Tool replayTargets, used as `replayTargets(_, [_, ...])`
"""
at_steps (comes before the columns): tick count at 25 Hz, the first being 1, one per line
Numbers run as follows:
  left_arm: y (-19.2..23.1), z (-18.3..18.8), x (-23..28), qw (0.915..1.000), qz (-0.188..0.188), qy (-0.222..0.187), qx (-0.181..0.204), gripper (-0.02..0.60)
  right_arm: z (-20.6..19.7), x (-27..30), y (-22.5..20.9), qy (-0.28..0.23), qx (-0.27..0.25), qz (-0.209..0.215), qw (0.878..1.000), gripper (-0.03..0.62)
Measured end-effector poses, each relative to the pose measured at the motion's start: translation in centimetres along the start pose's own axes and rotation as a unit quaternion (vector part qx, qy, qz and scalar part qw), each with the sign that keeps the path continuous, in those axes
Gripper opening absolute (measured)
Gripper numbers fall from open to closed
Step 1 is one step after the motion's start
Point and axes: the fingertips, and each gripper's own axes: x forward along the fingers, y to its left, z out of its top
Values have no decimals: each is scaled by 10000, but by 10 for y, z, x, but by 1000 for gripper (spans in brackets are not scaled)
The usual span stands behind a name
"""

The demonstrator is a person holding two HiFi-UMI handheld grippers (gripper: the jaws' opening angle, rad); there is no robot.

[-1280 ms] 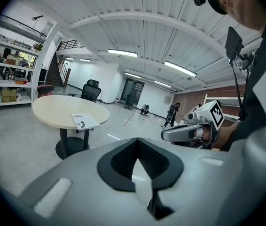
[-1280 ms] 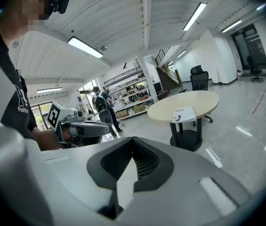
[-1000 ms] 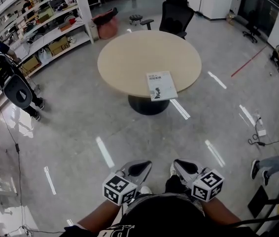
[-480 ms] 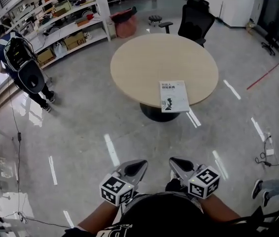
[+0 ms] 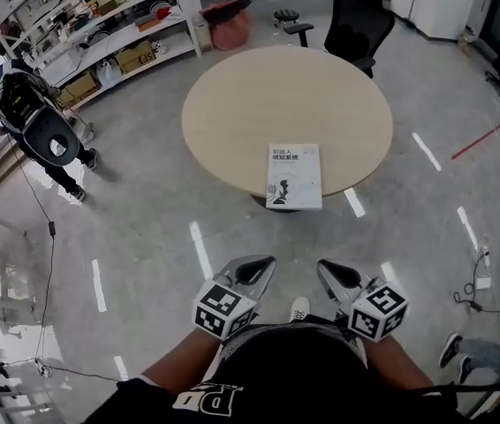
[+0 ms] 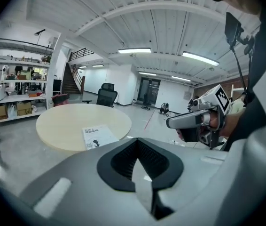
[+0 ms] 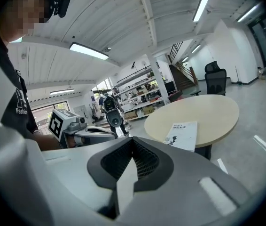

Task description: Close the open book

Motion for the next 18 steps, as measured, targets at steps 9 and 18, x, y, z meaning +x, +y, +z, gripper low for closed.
replayTargets(9, [-3,23,126,9940,313,549,893,9,7,-46,-99,-147,384,-317,9987,5])
replayTargets(18, [35,-22,221,9662,297,1694,1919,67,-2,-58,-135,-214,729,-654,9950,5])
